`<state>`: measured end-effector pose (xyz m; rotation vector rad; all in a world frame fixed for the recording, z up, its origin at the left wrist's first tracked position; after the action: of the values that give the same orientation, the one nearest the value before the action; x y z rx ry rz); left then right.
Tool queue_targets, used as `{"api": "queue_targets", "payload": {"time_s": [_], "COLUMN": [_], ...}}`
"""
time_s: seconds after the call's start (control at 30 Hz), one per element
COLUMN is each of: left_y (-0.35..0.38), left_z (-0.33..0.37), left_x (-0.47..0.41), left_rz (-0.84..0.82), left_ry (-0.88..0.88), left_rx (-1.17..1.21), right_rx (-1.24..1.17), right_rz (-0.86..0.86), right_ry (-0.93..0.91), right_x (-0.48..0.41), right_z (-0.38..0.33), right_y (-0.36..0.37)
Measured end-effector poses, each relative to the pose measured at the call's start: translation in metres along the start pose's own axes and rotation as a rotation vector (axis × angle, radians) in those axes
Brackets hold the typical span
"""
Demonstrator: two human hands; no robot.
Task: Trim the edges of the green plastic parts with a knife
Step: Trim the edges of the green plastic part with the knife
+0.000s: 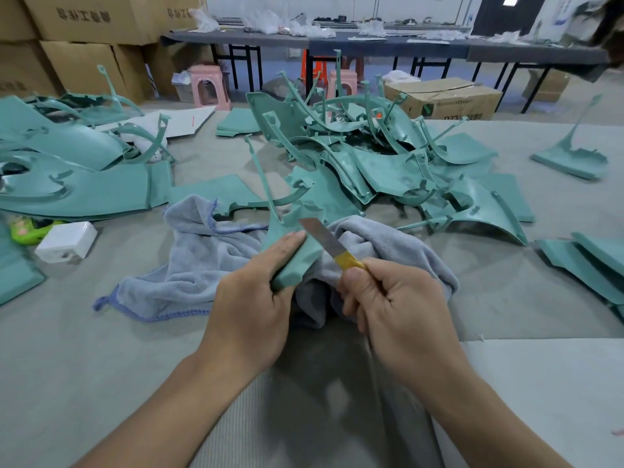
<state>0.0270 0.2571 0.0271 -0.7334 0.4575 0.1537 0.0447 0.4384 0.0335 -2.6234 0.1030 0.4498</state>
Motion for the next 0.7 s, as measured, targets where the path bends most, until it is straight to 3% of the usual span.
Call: {"api": "queue_targets", "payload": {"time_s": [0.13,0.2,0.3,0.37,0.43,0.5,0.63,0.7], "left_y": [0.0,-0.001,0.001,0.0,-0.001,-0.002,-0.002,-0.003], "left_z": [-0.001,-0.002,-0.001,0.0,0.001,0.002,0.001,0.002], "left_x": [0.0,0.0,0.001,0.0,0.001,0.001,0.002,0.002], "left_rz": [-0.02,-0.024,-0.023,-0.012,0.003,-0.001,0.006,0.008], "left_ry": [0.005,-0.004,0.008,0.013,0.03,0.029,0.019,0.025], "left_rx": [0.016,0.016,-0.002,0.015,0.016,0.013,0.015,0.013], "right_rx": [-0.147,-0.082,0.012,-0.069,-0.181,-0.144,0.011,-0.148], "right_rz": [-0.119,-0.181,-0.035,-0.016,-0.133,-0.238,-0.04,-0.025], "right_ry": [-0.043,-0.053,0.023,0.015,-0.035,-0.041,0.057,0.032], "right_x": [0.0,0.0,-0.006,-0.009,-0.007,-0.004,-0.011,-0.012], "right_z": [-0.006,-0.006,0.003,0.005,0.002,-0.001,0.011,0.01], "right_y": [0.0,0.003,-0.004,-0.008,-0.005,0.003,-0.005,-0.01]}}
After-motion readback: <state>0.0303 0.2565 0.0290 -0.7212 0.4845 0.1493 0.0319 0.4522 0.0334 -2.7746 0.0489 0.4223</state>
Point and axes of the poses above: each hand's wrist, its own x-axis away from the middle knuckle, its own y-axis out of the palm, z = x × y, the point moved 4 cm from there along -x, towards the middle knuckle, and after that the axes turned 1 degree about -z, right-handed, at the moved point
